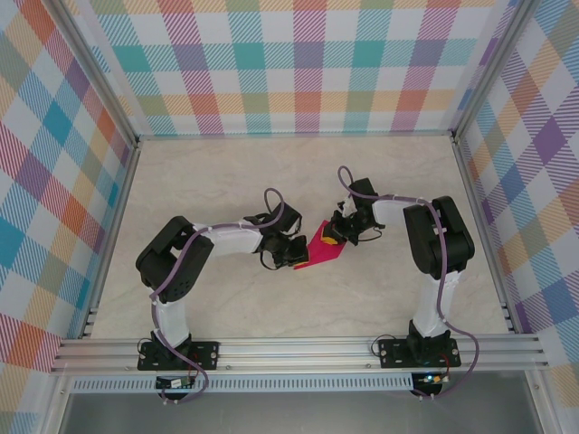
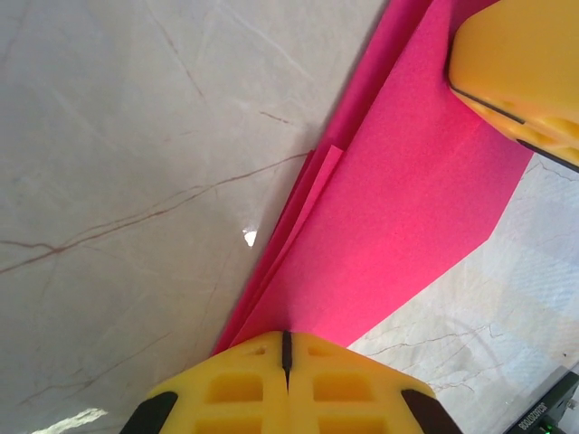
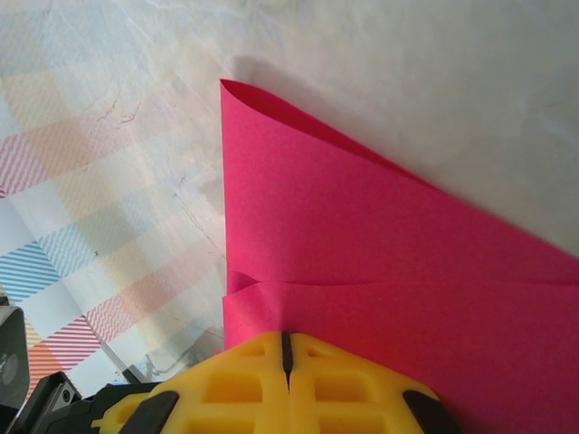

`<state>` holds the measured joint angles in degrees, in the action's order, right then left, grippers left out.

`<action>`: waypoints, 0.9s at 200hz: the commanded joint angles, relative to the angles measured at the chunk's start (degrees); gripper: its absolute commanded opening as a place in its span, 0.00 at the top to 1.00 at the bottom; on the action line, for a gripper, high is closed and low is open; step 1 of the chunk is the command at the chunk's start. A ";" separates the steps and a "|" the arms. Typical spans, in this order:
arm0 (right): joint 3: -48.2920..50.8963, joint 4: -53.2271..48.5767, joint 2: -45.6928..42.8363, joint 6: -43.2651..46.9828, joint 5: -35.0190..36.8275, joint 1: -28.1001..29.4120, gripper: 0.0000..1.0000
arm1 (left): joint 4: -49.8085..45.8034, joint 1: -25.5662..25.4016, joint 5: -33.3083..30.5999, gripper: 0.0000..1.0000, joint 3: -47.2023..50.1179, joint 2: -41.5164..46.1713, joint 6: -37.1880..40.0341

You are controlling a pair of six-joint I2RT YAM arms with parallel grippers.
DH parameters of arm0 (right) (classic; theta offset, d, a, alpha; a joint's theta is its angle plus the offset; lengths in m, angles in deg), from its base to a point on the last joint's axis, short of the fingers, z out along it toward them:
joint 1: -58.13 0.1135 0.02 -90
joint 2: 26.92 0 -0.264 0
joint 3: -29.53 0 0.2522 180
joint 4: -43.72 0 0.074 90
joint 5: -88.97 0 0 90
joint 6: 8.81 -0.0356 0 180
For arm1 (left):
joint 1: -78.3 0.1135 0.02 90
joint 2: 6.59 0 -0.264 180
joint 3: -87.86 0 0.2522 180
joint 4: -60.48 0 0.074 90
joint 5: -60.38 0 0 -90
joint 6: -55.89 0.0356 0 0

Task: Fold a paper plane with a square sheet of paper (pick it up from the middle)
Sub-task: Fourth fold the wing at the center of the table.

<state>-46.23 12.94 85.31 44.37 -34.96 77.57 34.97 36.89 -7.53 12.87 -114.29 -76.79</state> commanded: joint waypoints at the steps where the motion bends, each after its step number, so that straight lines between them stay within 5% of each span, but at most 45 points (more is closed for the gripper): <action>1: 2.76 -5.59 5.90 0.88 10.01 0.16 0.98 | -2.31 1.07 -1.04 0.95 1.73 0.32 -0.57; 53: 2.41 -5.46 5.43 1.02 9.36 0.16 0.98 | -3.11 1.33 -2.22 0.96 2.29 -0.10 -0.65; 142: 0.47 2.48 -4.16 2.16 -4.88 0.72 0.91 | -2.03 1.42 -1.41 0.96 3.24 -0.32 -1.26; 180: 3.66 4.86 -6.27 0.85 -5.08 3.78 0.92 | -1.79 1.34 -1.26 0.97 3.48 -0.30 -1.26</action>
<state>-44.63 15.58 81.18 45.20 -38.04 79.27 36.77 37.35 -6.50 14.02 -114.10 -77.40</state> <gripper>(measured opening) 0.090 0.055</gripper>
